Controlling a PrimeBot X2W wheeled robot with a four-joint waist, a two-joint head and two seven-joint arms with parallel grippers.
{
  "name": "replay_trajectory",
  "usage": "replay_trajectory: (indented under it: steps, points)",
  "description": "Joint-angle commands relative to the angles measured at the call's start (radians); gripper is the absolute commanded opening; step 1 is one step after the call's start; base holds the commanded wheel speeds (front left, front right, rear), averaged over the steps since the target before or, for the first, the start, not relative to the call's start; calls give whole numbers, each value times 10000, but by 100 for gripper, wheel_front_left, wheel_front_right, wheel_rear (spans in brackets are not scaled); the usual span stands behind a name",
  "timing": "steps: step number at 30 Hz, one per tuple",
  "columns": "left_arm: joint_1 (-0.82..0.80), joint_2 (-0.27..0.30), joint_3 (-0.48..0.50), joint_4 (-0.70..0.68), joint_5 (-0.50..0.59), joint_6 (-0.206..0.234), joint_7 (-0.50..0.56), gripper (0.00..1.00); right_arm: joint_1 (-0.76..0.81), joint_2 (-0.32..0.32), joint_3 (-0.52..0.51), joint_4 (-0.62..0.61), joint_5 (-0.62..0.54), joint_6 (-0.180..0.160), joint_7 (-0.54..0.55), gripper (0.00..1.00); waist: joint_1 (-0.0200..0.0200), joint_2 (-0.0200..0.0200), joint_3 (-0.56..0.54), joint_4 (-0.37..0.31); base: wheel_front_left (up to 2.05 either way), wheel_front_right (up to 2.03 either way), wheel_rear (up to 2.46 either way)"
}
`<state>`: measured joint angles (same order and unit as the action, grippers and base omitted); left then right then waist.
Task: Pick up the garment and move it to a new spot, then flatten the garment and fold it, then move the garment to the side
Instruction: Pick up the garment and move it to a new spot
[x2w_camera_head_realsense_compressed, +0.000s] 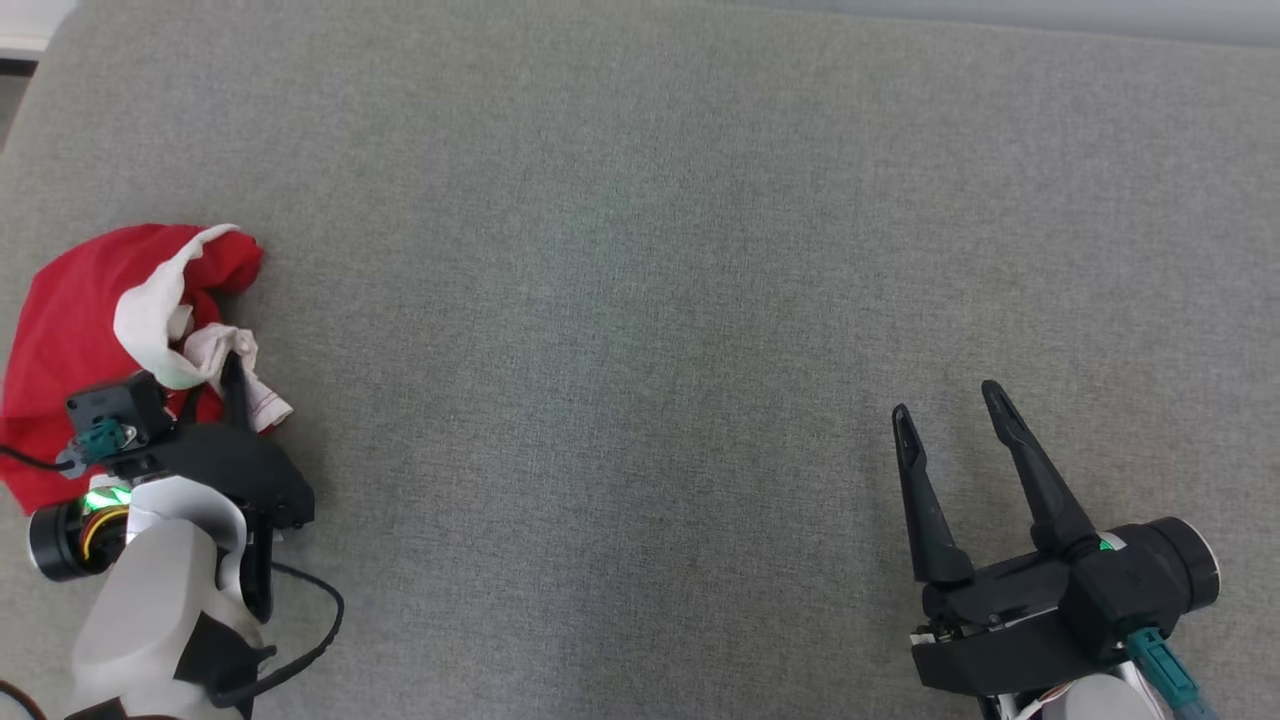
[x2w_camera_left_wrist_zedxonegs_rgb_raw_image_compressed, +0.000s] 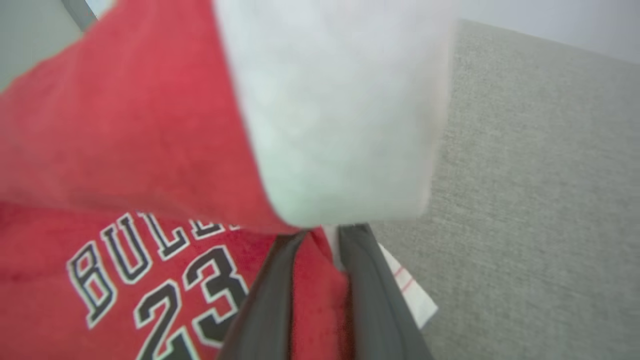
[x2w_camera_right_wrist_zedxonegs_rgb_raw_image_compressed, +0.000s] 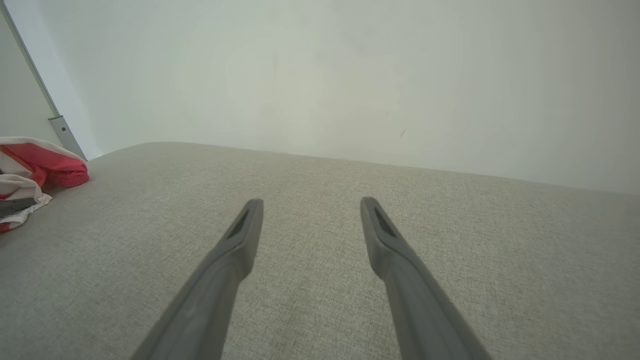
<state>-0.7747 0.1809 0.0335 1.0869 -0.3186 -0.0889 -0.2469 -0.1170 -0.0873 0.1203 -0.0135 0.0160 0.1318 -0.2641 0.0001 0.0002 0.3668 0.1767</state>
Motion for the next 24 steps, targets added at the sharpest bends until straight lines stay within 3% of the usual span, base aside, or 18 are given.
replay_trajectory:
  steps: [1, 11, 19, 24]
  points:
    - [-46, -23, -53, -157, -102, -92, -120, 0, 24, 79, 46, 47, 97, -26, -1, 100, -1, -2, -286, -4, 0, 0, 0]
    - [811, 73, -197, -3347, 56, -357, -191, 0, 398, 298, 180, 233, 559, -26, 1, 100, -1, -2, -1798, -466, 0, 0, 0]
    - [1822, -210, -314, -5749, -171, -382, -82, 0, 855, 341, 190, 286, 821, -26, 1, 100, -1, -2, -2876, -1383, 0, 0, 0]
    - [2682, -518, -639, -7350, -250, -270, 459, 0, 1066, 359, 39, 226, 916, -26, 2, 100, -1, -2, -3404, -2311, 0, 0, 0]
